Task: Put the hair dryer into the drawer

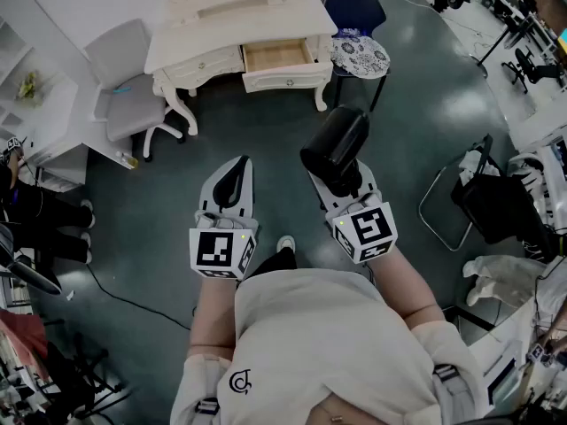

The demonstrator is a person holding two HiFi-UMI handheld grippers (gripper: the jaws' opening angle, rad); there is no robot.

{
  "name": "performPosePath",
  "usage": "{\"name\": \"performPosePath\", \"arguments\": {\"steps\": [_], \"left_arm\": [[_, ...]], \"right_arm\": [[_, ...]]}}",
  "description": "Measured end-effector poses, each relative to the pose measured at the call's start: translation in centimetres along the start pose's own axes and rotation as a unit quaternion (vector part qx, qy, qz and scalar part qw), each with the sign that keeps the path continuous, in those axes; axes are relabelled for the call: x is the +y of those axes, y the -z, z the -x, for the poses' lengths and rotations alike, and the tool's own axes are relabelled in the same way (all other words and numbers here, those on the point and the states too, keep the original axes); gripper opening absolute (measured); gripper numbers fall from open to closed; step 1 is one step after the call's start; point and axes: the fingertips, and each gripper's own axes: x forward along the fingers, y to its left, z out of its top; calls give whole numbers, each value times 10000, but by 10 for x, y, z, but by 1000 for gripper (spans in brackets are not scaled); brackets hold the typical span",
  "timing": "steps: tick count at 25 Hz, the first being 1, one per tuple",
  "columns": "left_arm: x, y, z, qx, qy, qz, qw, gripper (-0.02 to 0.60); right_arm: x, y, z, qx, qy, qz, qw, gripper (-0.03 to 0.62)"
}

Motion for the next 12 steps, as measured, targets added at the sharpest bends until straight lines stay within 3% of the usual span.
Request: {"name": "performPosePath", "arguments": {"steps": [6,12], "left_arm": [[31,0,-30,74,192,-92,9997,12],[48,4,-50,62,299,56,9995,12]], "right_arm": [[-10,-5,-41,45,132,1,9999,173],[-19,-1,-61,146,232,-46,9996,173]]}}
